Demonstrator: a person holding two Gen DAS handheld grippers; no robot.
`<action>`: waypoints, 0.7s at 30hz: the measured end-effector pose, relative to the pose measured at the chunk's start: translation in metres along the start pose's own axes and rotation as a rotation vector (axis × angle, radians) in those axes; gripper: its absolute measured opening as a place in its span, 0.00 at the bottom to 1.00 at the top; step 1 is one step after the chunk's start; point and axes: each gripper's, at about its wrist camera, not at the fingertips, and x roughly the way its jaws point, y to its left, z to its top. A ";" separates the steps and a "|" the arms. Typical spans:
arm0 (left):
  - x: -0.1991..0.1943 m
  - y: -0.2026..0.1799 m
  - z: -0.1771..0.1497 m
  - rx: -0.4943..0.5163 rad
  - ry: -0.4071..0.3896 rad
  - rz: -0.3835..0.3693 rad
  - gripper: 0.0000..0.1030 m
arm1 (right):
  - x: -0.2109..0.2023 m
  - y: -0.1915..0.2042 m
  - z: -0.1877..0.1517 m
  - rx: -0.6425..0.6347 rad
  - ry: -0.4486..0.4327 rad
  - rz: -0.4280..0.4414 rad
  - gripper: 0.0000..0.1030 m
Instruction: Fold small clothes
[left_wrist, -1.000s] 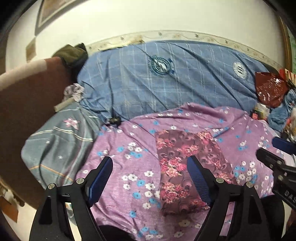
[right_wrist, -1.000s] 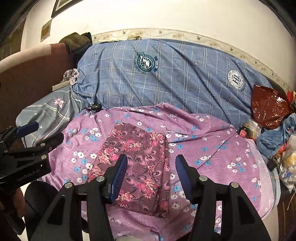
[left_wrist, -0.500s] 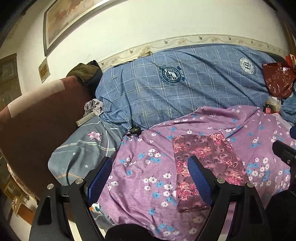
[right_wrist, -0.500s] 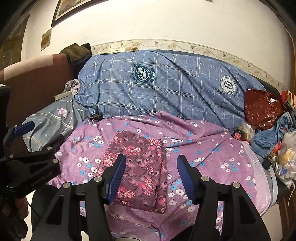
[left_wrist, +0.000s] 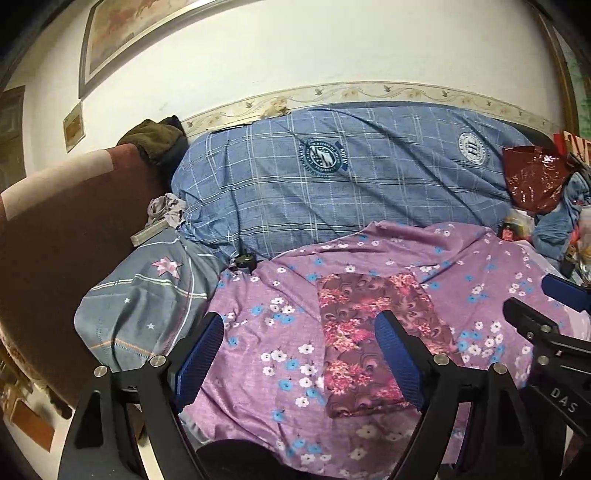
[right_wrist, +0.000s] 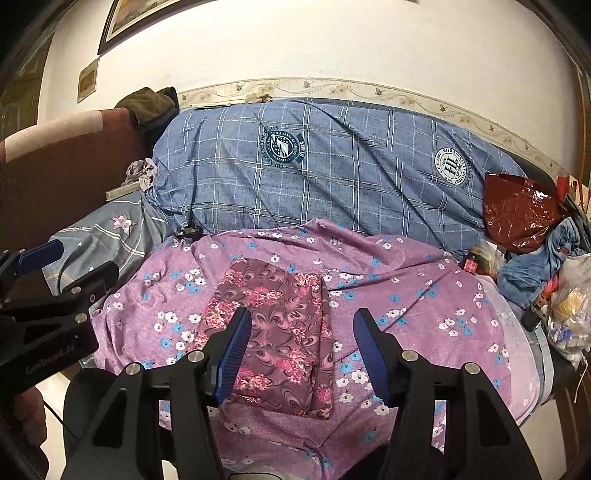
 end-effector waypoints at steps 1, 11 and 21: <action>-0.003 0.000 0.000 0.006 -0.006 -0.005 0.82 | -0.001 0.000 0.000 -0.001 -0.002 -0.001 0.58; -0.021 0.003 -0.003 0.000 -0.047 -0.024 0.82 | -0.011 0.002 0.003 0.003 -0.026 -0.017 0.58; -0.021 0.009 -0.003 -0.034 -0.072 -0.054 0.82 | -0.017 0.000 0.008 0.015 -0.029 -0.059 0.58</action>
